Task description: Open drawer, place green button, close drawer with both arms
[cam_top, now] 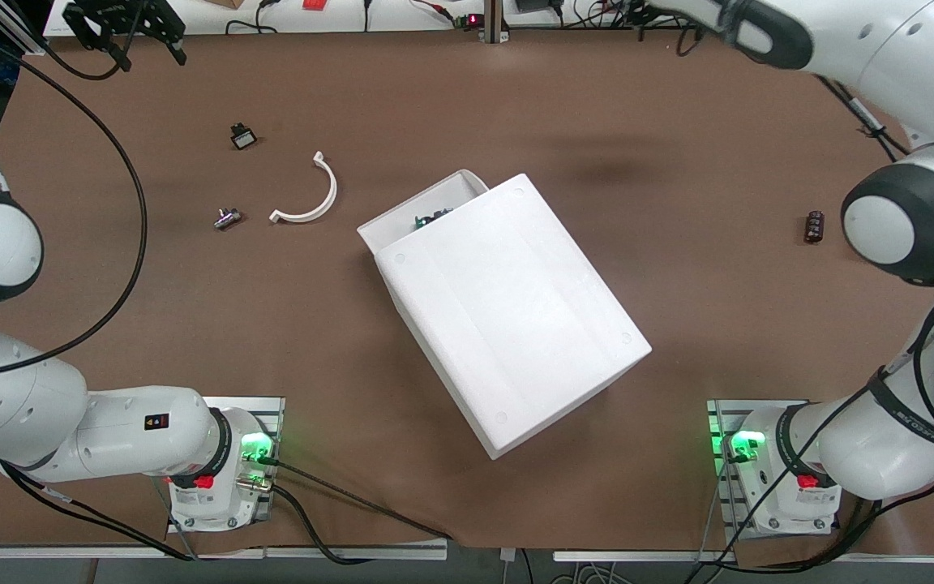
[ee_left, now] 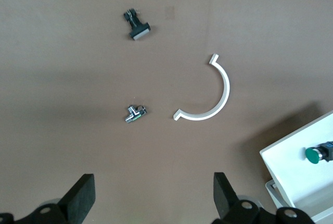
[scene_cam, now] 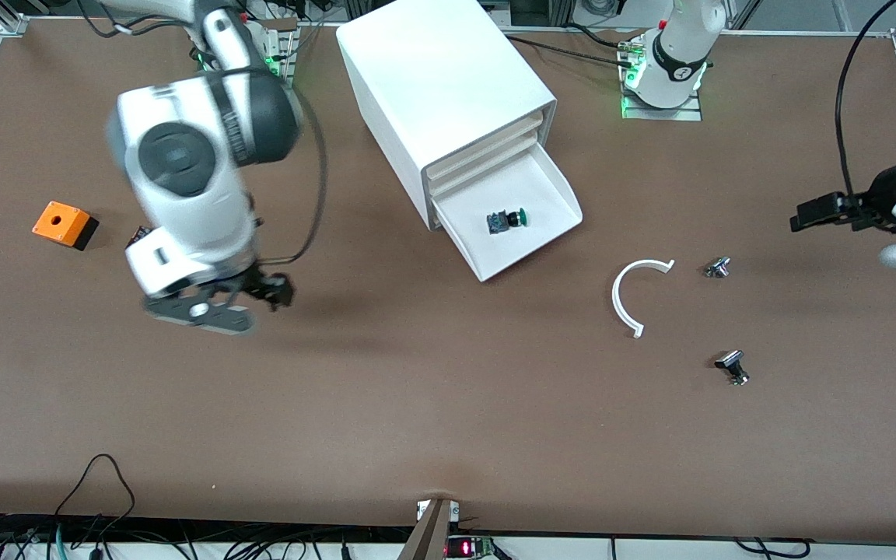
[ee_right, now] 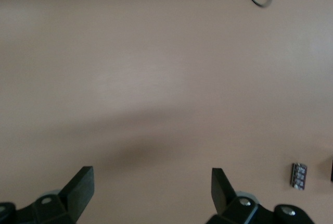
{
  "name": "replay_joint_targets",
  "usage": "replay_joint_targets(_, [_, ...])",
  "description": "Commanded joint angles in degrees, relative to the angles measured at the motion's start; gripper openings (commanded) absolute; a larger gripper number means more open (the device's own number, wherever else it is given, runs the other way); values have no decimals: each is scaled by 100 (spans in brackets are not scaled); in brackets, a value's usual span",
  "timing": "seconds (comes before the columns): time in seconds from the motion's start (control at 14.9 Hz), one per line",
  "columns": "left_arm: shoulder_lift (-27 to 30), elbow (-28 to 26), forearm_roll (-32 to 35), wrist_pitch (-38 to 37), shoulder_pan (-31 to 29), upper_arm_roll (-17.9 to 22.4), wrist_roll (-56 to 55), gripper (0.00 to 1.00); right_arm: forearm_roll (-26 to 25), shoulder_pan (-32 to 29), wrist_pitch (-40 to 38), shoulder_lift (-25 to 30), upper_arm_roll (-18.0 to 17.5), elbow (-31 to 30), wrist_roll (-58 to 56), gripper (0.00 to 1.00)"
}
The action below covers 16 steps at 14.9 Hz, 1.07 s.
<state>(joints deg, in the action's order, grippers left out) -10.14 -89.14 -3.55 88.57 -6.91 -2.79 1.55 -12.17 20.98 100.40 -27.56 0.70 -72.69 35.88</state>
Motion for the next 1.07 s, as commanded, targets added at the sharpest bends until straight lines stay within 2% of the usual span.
replay_joint_targets(0.0, [-681, 318, -23, -190, 49, 50, 205, 100, 197, -680, 6, 374, -140, -404, -132, 100])
replay_joint_targets(0.13, [-778, 266, -76, -156, 84, -11, 161, 100, 336, -1260, 93, 558, -324, -623, -702, 100])
replay_joint_targets(0.2, [-848, 196, -111, -34, 206, -20, 57, 100, 607, -1455, 259, 724, -325, -850, -983, 100])
replay_joint_targets(0.33, [-858, -242, -426, 641, 356, -37, -634, 100, 786, -1754, 427, 1041, -316, -1229, -1764, 100])
replay_joint_targets(0.6, [-945, -1007, -384, 1995, 760, -616, -2691, 100, 759, -1790, -2, 1253, 140, -1178, -2793, 100])
replay_joint_targets(0.74, [-1137, -1202, -209, 2610, 918, -845, -3457, 100, 847, -1790, -21, 1324, 413, -1187, -3375, 100])
replay_joint_targets(0.87, [-1445, -1272, -32, 3181, 1015, -1144, -4194, 100, 900, -1790, -125, 1394, 413, -1195, -3386, 100])
replay_joint_targets(1.0, [-1657, -1482, -23, 3823, 1295, -1154, -4793, 100, 918, -1782, -353, 1613, 396, -1265, -3394, 100])
